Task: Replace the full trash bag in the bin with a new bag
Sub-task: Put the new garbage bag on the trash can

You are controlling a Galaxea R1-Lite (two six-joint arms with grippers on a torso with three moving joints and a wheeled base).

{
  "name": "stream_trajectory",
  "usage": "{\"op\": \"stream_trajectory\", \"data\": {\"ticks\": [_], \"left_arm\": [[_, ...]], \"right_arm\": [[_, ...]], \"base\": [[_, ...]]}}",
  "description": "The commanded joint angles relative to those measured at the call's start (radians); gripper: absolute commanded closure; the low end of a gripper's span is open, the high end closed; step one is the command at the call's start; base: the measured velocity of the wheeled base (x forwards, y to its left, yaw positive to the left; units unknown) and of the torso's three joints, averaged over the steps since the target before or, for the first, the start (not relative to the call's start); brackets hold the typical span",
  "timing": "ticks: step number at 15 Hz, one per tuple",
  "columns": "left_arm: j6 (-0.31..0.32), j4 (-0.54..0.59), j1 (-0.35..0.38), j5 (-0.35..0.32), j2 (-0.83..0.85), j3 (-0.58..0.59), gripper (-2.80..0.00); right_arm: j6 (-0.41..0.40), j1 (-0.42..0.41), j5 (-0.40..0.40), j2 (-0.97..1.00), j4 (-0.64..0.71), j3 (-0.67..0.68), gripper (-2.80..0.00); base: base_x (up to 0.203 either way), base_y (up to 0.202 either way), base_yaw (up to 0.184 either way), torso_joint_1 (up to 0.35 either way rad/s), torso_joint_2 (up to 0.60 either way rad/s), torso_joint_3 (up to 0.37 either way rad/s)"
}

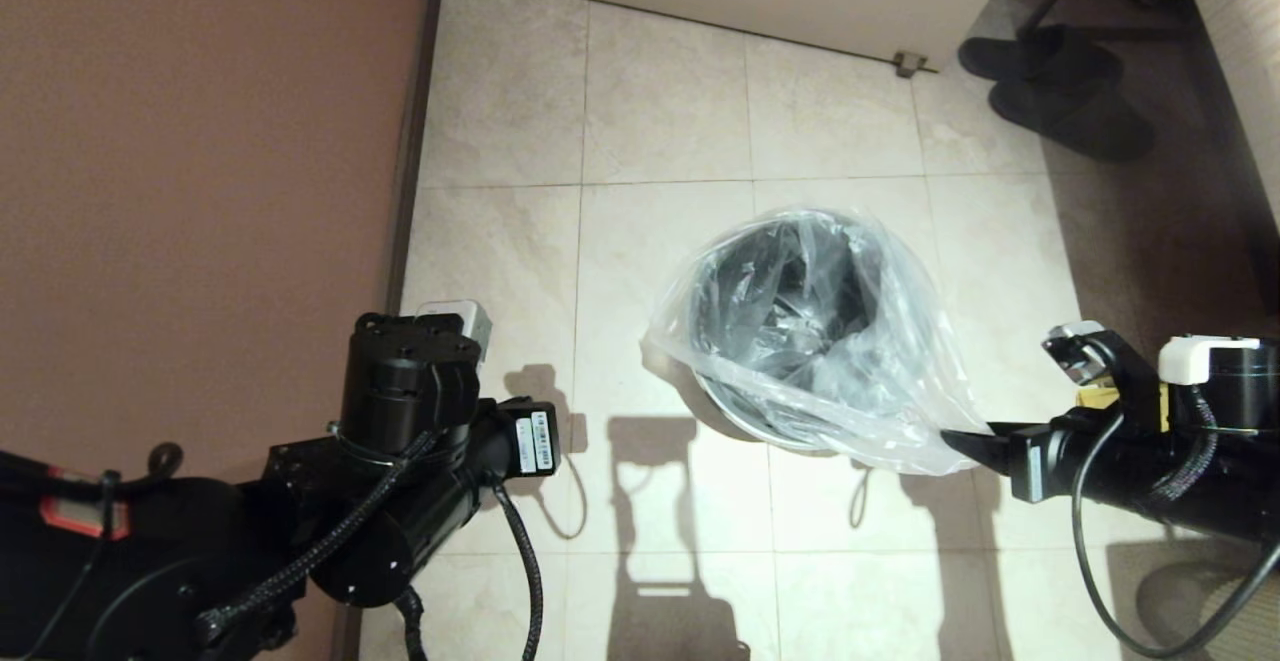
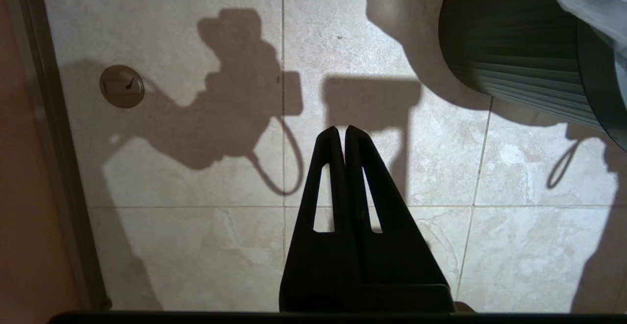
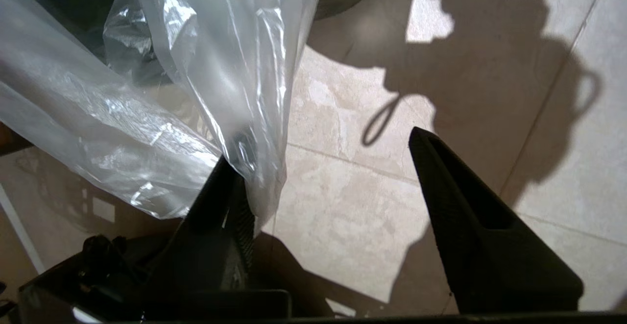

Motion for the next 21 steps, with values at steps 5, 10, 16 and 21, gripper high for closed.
{"op": "stream_trajectory", "data": {"ticks": [5,10,16,21], "left_arm": [[-0.009,-0.005,0.013,-0.03,0.044,-0.082,0.0],[-0.024,-0.006,0.015,-0.033,0.146,-0.211,0.0],[-0.024,0.049,0.015,-0.011,0.187,-0.473,0.0],[-0.028,0.171,-0.027,-0.009,0.261,-0.67,0.0]], "right_arm": [[0.041,-0.028,0.047,-0.243,0.22,0.009,-0.56],[0.041,-0.014,0.048,-0.243,0.245,0.019,0.0],[0.04,-0.002,0.081,-0.24,0.246,0.032,0.0],[0.036,0.053,0.041,-0.243,0.248,0.038,0.0]], "base": [[0.0,0.0,0.0,0.0,0.0,0.0],[0.0,0.0,0.0,0.0,0.0,0.0],[0.0,0.0,0.0,0.0,0.0,0.0],[0.0,0.0,0.0,0.0,0.0,0.0]]}}
